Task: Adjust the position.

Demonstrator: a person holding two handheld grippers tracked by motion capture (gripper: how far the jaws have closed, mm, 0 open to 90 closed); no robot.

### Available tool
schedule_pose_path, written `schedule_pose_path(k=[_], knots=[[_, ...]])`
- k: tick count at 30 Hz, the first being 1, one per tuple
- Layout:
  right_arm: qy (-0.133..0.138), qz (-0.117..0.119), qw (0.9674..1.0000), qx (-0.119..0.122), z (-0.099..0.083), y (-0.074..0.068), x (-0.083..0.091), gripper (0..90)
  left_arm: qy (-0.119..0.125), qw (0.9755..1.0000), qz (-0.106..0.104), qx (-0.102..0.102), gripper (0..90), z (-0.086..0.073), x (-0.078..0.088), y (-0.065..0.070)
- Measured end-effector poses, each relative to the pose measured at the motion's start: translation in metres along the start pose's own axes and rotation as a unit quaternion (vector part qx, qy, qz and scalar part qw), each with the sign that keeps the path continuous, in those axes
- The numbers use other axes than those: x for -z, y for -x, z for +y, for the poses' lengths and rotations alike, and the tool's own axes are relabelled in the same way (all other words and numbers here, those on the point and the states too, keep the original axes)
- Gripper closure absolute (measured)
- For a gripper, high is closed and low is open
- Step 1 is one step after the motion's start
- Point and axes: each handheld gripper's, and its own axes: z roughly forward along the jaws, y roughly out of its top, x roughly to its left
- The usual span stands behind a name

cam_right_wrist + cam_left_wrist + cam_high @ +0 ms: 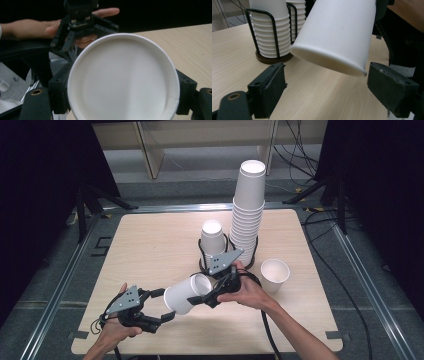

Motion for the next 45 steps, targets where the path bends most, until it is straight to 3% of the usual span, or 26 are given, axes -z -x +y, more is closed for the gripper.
schedule_pose_path(k=[2, 5, 9, 11, 12, 13, 17, 21, 22, 24, 25, 30, 32, 38, 41, 45], knots=[[0.013, 0.0, 0.9999, -0.011, 0.0, 0.001, 0.004, 24.0, -0.003, 1.0, 0.004, 0.006, 14.9, 0.0, 0.002, -0.001], [0.026, -0.011, 0.9996, -0.008, -0.001, 0.003, 0.006, 23.9, 0.02, 0.9994, -0.006, 0.029, 14.8, -0.001, 0.0, -0.003], [0.031, -0.014, 0.9994, -0.005, 0.0, 0.005, 0.008, 23.9, 0.026, 0.9991, -0.002, 0.034, 14.8, -0.001, 0.0, -0.002], [0.035, -0.018, 0.9992, -0.005, 0.0, 0.005, 0.007, 24.0, 0.018, 0.9993, 0.009, 0.032, 14.8, 0.001, 0.001, -0.001], [0.034, -0.012, 0.9992, -0.017, 0.0, 0.003, 0.007, 24.0, 0.033, 0.9989, -0.001, 0.033, 14.8, 0.0, 0.0, 0.0], [0.033, -0.008, 0.9993, -0.017, 0.001, 0.003, 0.007, 23.9, 0.023, 0.9994, 0.004, 0.027, 14.8, 0.001, 0.002, 0.001], [0.039, -0.009, 0.9992, -0.003, 0.003, 0.003, 0.004, 24.0, 0.041, 0.9987, -0.009, 0.031, 14.8, 0.002, -0.001, 0.003], [0.043, 0.004, 0.9991, -0.002, 0.006, -0.001, 0.0, 24.0, 0.033, 0.999, 0.008, 0.029, 14.4, 0.003, -0.001, 0.002], [0.038, 0.005, 0.9992, -0.01, 0.006, -0.002, -0.001, 24.0, 0.041, 0.9987, 0.006, 0.03, 12.5, 0.002, -0.002, 0.002], [0.042, 0.01, 0.9991, -0.002, 0.007, -0.002, -0.003, 24.0, 0.03, 0.9992, 0.011, 0.026, 9.9, 0.003, -0.001, 0.003], [0.04, 0.015, 0.9991, -0.005, 0.006, -0.002, -0.004, 24.0, 0.041, 0.9988, 0.005, 0.026, 8.1, 0.002, -0.003, 0.002], [0.042, 0.022, 0.9988, -0.012, 0.006, -0.004, -0.009, 24.0, 0.03, 0.9993, 0.006, 0.023, 5.0, 0.003, -0.004, 0.004], [0.044, 0.031, 0.9985, -0.009, 0.006, -0.004, -0.012, 24.0, 0.041, 0.9987, 0.004, 0.03, 3.0, 0.002, -0.007, 0.005], [0.049, 0.043, 0.9979, -0.004, 0.005, -0.005, -0.017, 24.0, 0.037, 0.9992, 0.002, 0.017, 0.0, 0.003, -0.006, 0.008], [0.053, 0.05, 0.9973, -0.002, 0.005, -0.006, -0.019, 24.0, 0.053, 0.9985, -0.011, 0.012, 0.0, 0.003, -0.008, 0.008], [0.054, 0.056, 0.997, -0.003, 0.005, -0.007, -0.021, 24.1, 0.045, 0.999, -0.009, 0.002, 0.4, 0.003, -0.006, 0.01]])
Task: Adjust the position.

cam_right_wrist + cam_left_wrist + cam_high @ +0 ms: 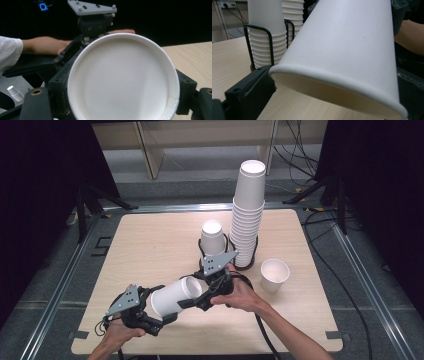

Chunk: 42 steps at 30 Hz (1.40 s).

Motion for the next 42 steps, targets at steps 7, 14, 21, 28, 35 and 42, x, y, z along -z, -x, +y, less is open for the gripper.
schedule_pose_path(k=[7, 14, 21, 28, 35, 42], knots=[[0.004, 0.005, 1.0, 0.002, -0.0009, -0.0008, 0.0005, 24.2, -0.012, 0.9998, -0.017, -0.007, 8.4, -0.0002, 0.0003, 0.0005], [0.005, 0.011, 0.9999, -0.009, -0.004, 0.0021, 0.0011, 24.7, -0.017, 0.9996, -0.021, -0.012, 11.2, -0.0005, 0.0013, -0.0011], [0.007, 0.014, 0.9998, -0.013, -0.0047, 0.0028, 0.0015, 24.4, -0.016, 0.9994, -0.032, -0.002, 9.8, -0.002, 0.001, -0.0017], [0.009, 0.018, 0.9997, -0.012, -0.0051, 0.0018, 0.001, 24.2, 0.005, 0.9992, -0.038, 0.011, 7.7, -0.0025, -0.001, -0.0009], [0.008, 0.02, 0.9997, -0.014, -0.0054, 0.0022, 0.0017, 24.4, -0.007, 0.9991, -0.042, 0.0, 10.3, -0.0025, 0.0013, -0.0016], [0.014, 0.026, 0.9993, -0.021, -0.0098, 0.0059, 0.0012, 24.4, -0.006, 0.9993, -0.037, 0.001, 9.9, -0.0027, 0.0027, -0.0017]])
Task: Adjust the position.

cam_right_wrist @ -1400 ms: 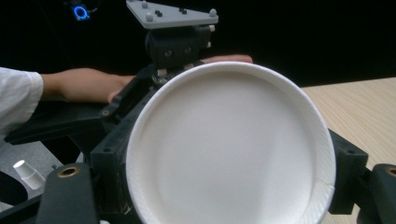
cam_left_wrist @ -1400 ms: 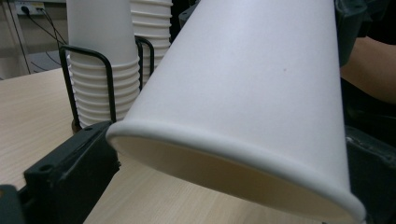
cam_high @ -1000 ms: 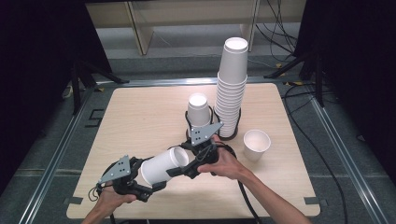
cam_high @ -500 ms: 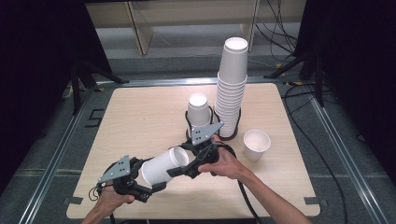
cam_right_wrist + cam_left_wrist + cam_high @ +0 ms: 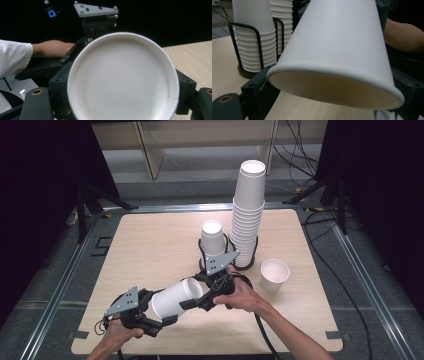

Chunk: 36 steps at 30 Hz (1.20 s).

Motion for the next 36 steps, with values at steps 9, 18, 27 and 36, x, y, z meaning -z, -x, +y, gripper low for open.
schedule_pose_path(k=[9, 18, 27, 36], knots=[[-0.003, 0.0, 1.0, 0.001, 0.0, 0.0, 0.001, 24.4, -0.013, 0.9994, -0.001, -0.032, 14.8, 0.0, 0.002, -0.001], [0.002, -0.009, 0.9999, -0.012, 0.003, 0.0, 0.002, 14.8, -0.033, 0.9984, 0.013, -0.045, 15.9, 0.001, 0.002, 0.0], [-0.005, -0.047, 0.9988, 0.011, 0.011, -0.004, 0.02, 15.1, -0.095, 0.9927, 0.042, -0.062, 16.3, 0.005, 0.003, -0.002], [-0.084, -0.095, 0.9901, 0.061, 0.016, -0.018, 0.028, 15.2, -0.168, 0.9805, 0.055, -0.087, 16.5, 0.012, 0.005, 0.0]])
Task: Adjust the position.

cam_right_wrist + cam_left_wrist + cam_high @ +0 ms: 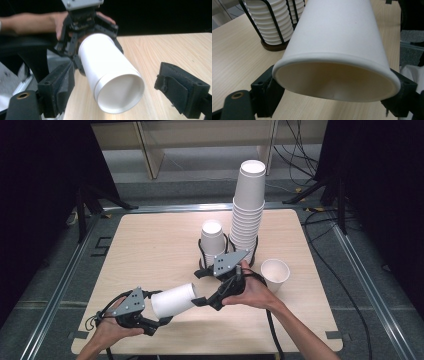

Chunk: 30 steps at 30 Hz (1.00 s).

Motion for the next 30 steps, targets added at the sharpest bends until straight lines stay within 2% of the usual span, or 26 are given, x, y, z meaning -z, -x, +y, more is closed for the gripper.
schedule_pose_path(k=[1, 2, 3, 4, 5, 6, 7, 8, 10, 11, 12, 13, 15, 16, 17, 20, 24, 25, 26, 30], knots=[[-0.008, -0.007, 0.9998, 0.014, 0.001, -0.001, 0.0, 15.3, -0.012, 0.9999, 0.005, -0.005, 16.5, 0.001, 0.0, 0.001], [-0.02, -0.002, 0.9997, 0.015, 0.002, -0.004, -0.001, 15.3, -0.02, 0.9997, 0.007, -0.01, 16.6, 0.002, 0.0, 0.001], [-0.026, -0.005, 0.9993, 0.026, 0.002, -0.004, -0.002, 15.3, -0.021, 0.9998, 0.002, -0.005, 16.6, 0.003, -0.001, 0.002], [-0.037, -0.009, 0.9987, 0.033, 0.003, -0.006, -0.003, 15.3, -0.031, 0.9994, 0.005, -0.015, 16.6, 0.004, -0.001, 0.001], [-0.058, -0.012, 0.998, 0.02, 0.003, -0.011, -0.003, 15.4, -0.03, 0.9995, 0.005, -0.009, 16.6, 0.004, -0.002, 0.002], [-0.064, -0.011, 0.997, 0.041, 0.005, -0.011, -0.005, 15.3, -0.032, 0.9994, 0.0, -0.009, 16.6, 0.004, -0.002, 0.002], [-0.073, -0.013, 0.9961, 0.048, 0.006, -0.012, -0.007, 15.4, -0.041, 0.9989, 0.001, -0.02, 16.5, 0.005, -0.002, 0.002], [-0.083, -0.012, 0.995, 0.054, 0.007, -0.014, -0.007, 15.4, -0.037, 0.9992, 0.0, -0.013, 16.6, 0.006, -0.002, 0.004], [-0.093, -0.017, 0.9936, 0.063, 0.009, -0.016, -0.009, 15.4, -0.049, 0.9986, -0.004, -0.02, 16.6, 0.008, -0.002, 0.004], [-0.099, -0.016, 0.9925, 0.069, 0.01, -0.017, -0.011, 15.5, -0.046, 0.9988, 0.003, -0.017, 16.6, 0.008, -0.002, 0.005], [-0.107, -0.02, 0.9913, 0.074, 0.012, -0.018, -0.012, 15.4, -0.048, 0.9987, 0.001, -0.016, 16.6, 0.009, -0.002, 0.005], [-0.112, -0.023, 0.9903, 0.079, 0.013, -0.019, -0.013, 15.5, -0.05, 0.9986, -0.004, -0.018, 16.6, 0.009, -0.003, 0.005], [-0.117, -0.019, 0.9897, 0.08, 0.014, -0.02, -0.015, 15.5, -0.059, 0.998, 0.0, -0.025, 16.7, 0.01, -0.002, 0.005], [-0.118, -0.022, 0.9888, 0.089, 0.015, -0.02, -0.015, 15.5, -0.062, 0.9978, -0.003, -0.024, 16.7, 0.01, -0.002, 0.005], [-0.121, -0.017, 0.9891, 0.083, 0.014, -0.02, -0.017, 15.5, -0.064, 0.9977, -0.006, -0.024, 16.8, 0.011, -0.003, 0.005], [-0.126, -0.015, 0.9882, 0.085, 0.014, -0.02, -0.021, 15.6, -0.086, 0.9957, -0.01, -0.033, 16.8, 0.014, -0.002, 0.003], [-0.132, -0.015, 0.9872, 0.087, 0.013, -0.02, -0.024, 15.6, -0.099, 0.9944, -0.016, -0.033, 16.8, 0.016, -0.006, 0.002], [-0.136, -0.016, 0.9866, 0.089, 0.012, -0.019, -0.025, 15.6, -0.109, 0.9931, -0.019, -0.04, 16.7, 0.018, -0.005, 0.002], [-0.142, -0.019, 0.9858, 0.088, 0.012, -0.019, -0.026, 15.5, -0.107, 0.9933, -0.02, -0.039, 16.7, 0.018, -0.006, 0.002], [-0.156, -0.021, 0.9821, 0.103, 0.01, -0.019, -0.031, 15.6, -0.119, 0.9912, -0.027, -0.053, 16.7, 0.022, -0.01, 0.004]])
